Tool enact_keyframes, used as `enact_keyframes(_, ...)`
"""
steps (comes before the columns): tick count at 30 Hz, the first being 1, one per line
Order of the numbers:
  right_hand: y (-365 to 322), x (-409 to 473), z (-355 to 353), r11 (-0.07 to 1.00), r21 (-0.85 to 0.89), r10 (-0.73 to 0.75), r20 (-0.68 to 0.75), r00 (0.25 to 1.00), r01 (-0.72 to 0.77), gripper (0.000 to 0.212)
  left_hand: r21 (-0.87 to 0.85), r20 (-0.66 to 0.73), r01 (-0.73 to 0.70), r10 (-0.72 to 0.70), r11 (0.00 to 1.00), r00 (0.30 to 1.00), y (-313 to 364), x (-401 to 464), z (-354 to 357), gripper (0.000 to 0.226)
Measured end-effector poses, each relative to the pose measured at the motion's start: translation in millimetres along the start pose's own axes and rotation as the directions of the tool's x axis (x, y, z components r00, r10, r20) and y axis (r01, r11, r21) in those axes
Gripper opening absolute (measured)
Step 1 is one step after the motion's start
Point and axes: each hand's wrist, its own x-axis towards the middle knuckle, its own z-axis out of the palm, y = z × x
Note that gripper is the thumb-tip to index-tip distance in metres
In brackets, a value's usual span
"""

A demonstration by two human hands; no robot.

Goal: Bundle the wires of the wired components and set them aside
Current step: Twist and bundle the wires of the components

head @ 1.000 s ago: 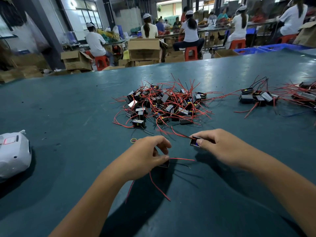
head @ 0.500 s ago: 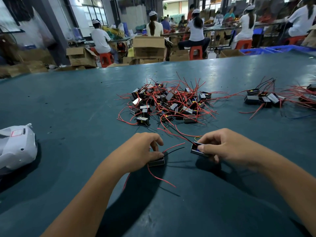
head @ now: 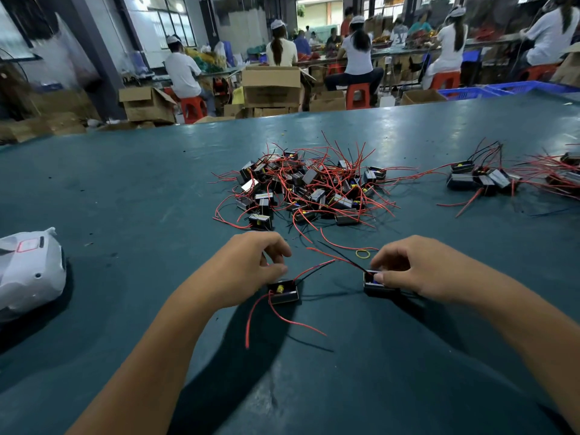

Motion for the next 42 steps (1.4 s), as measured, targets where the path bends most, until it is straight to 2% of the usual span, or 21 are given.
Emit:
enact_keyframes(3, -1, 0, 0, 1.000, -0.008, -0.011, -0.089, 0.996, 0.011, 0.018, -0.131, -0.156, -0.065, 0.044, 0.989, 0.987, 5, 0, -3, 0.010)
enact_keyframes(5, -3, 0, -2, 0.999, 0.020, -0.038, -0.176, 0.984, 0.042, 0.016, -0.213, -0.195, -0.102, 0.060, 0.972, 0.979, 11, 0, 1, 0.009)
enact_keyframes(9, -11, -3, 0, 0.988, 0.084, -0.095, -0.307, 0.947, 0.127, 0.011, -0.156, -0.205, -0.125, 0.092, 0.980, 0.975, 17, -1, 14, 0.006)
enact_keyframes(17, -25, -3, 25, 0.974, 0.030, -0.202, -0.340, 0.918, 0.225, 0.009, -0.094, -0.236, -0.146, 0.120, 0.985, 0.964, 24, 0, 24, 0.009)
enact_keyframes(31, -26, -7, 18, 0.940, 0.179, -0.199, -0.407, 0.891, 0.291, 0.012, -0.315, -0.208, -0.105, 0.039, 0.943, 0.977, 27, 0, 27, 0.013)
enact_keyframes(37, -38, -12, 25, 0.903, 0.183, -0.280, -0.439, 0.854, 0.390, 0.013, -0.339, -0.218, -0.145, 0.072, 0.930, 0.973, 31, 0, 34, 0.012)
enact_keyframes(42, -41, -10, 30, 0.914, 0.152, -0.271, -0.464, 0.843, 0.377, 0.012, -0.343, -0.209, -0.149, 0.079, 0.927, 0.975, 31, 1, 36, 0.014)
